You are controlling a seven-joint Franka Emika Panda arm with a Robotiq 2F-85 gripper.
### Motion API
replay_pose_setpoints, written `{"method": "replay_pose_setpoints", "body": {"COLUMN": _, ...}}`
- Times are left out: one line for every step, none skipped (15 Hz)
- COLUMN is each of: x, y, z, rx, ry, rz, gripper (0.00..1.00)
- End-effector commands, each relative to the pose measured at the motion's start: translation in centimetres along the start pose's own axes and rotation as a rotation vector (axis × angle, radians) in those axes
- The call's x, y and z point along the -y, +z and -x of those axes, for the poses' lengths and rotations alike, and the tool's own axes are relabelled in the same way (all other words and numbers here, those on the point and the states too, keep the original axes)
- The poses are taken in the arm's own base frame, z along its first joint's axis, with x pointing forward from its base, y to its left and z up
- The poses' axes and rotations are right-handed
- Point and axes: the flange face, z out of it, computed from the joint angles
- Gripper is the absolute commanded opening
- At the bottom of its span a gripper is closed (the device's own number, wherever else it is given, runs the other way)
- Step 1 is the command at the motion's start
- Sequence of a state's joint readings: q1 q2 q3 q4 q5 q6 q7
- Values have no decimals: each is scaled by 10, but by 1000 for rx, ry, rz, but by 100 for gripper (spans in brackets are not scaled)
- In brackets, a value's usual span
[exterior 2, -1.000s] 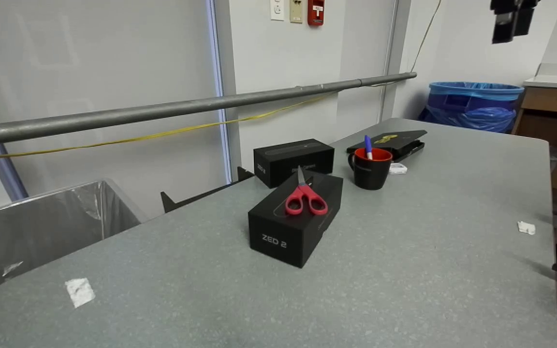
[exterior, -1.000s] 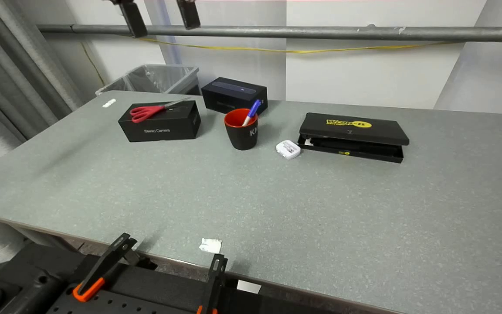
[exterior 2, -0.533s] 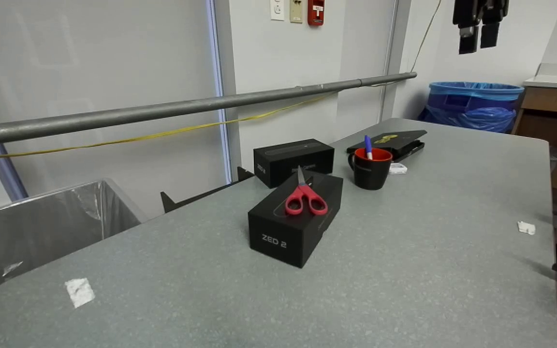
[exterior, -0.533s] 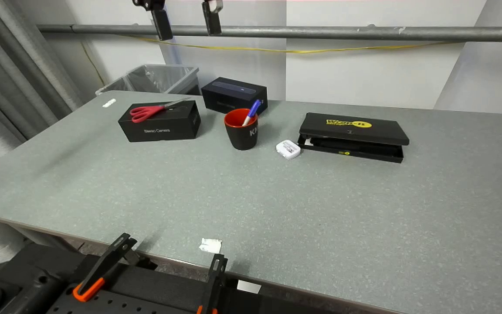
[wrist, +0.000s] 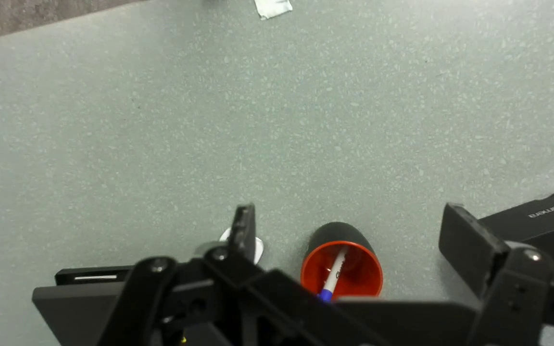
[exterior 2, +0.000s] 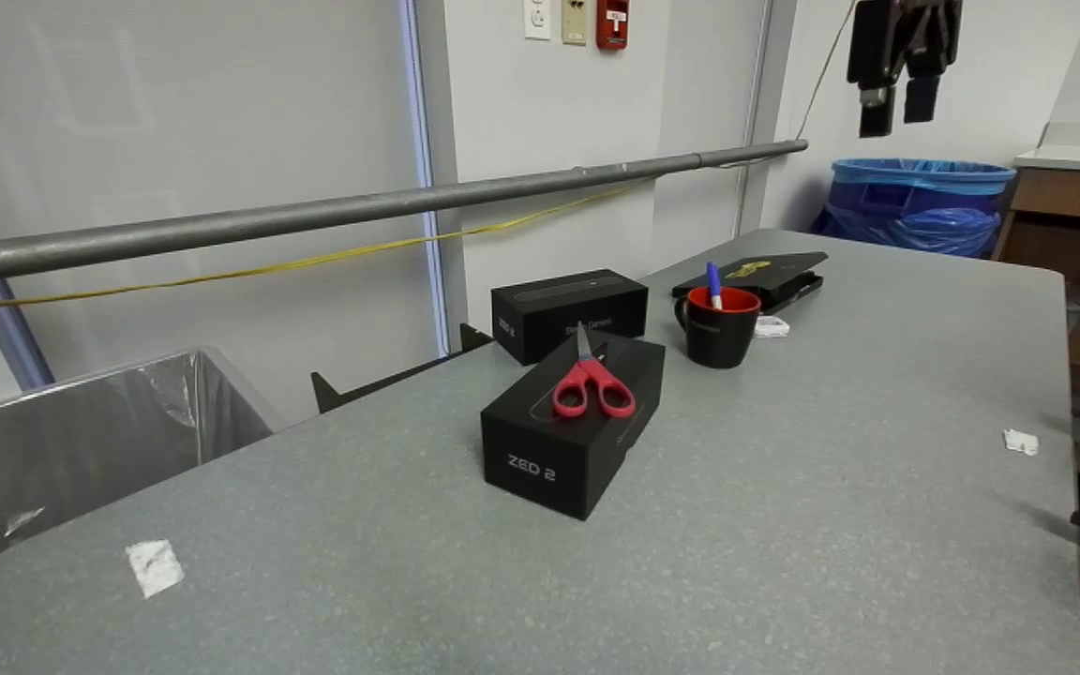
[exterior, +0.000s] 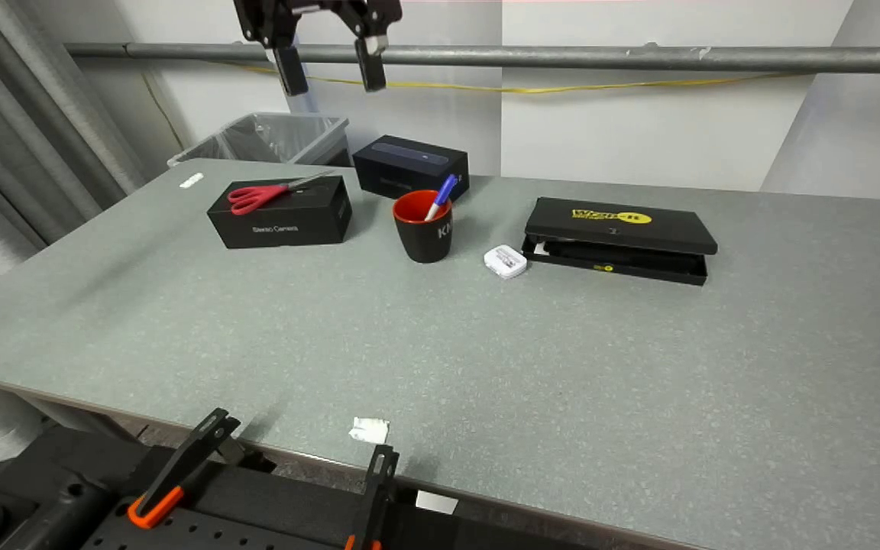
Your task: Take the marker out of the mug and put it on the table
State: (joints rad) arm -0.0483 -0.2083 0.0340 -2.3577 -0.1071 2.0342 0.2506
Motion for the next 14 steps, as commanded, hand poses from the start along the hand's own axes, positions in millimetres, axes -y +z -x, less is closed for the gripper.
{"method": "replay_pose_setpoints", "body": {"x": 36, "y": 55, "z": -28, "rx": -32, "ry": 72, "rz": -23, "gripper": 100}}
{"method": "replay_pose_setpoints", "body": {"x": 43, "y": 70, "z": -36, "rx": -53, "ry": 107, "rz": -27, "gripper": 100}}
{"method": "replay_pose_setpoints", "body": {"x": 50, "y": 84, "z": -44, "rx": -62, "ry": 135, "rz": -32, "gripper": 100}}
{"method": "replay_pose_setpoints", "body": {"x": 54, "y": 97, "z": -51, "rx": -82, "ry": 168, "rz": -41, "gripper": 100}}
{"method": "replay_pose_setpoints", "body": {"x": 57, "y": 108, "z": -58, "rx": -102, "ry": 198, "rz": -44, "gripper": 100}}
{"method": "replay_pose_setpoints", "body": {"x": 58, "y": 118, "z": -64, "rx": -110, "ry": 225, "rz": -50, "gripper": 100}}
{"method": "replay_pose_setpoints", "body": {"x": 55, "y": 125, "z": -70, "rx": -121, "ry": 260, "rz": -55, "gripper": 100}}
{"method": "replay_pose_setpoints", "body": {"x": 53, "y": 130, "z": -73, "rx": -119, "ry": 287, "rz": -61, "gripper": 100}}
{"method": "replay_pose_setpoints", "body": {"x": 50, "y": 132, "z": -74, "rx": -107, "ry": 305, "rz": -76, "gripper": 100}}
{"method": "replay_pose_setpoints", "body": {"x": 50, "y": 131, "z": -62, "rx": -91, "ry": 256, "rz": -65, "gripper": 100}}
{"method": "replay_pose_setpoints", "body": {"x": 47, "y": 135, "z": -66, "rx": -88, "ry": 269, "rz": -64, "gripper": 100}}
{"method": "replay_pose_setpoints", "body": {"x": 45, "y": 136, "z": -68, "rx": -87, "ry": 276, "rz": -64, "gripper": 100}}
{"method": "replay_pose_setpoints", "body": {"x": 44, "y": 135, "z": -69, "rx": -88, "ry": 279, "rz": -64, "gripper": 100}}
{"method": "replay_pose_setpoints", "body": {"x": 45, "y": 134, "z": -70, "rx": -91, "ry": 281, "rz": -65, "gripper": 100}}
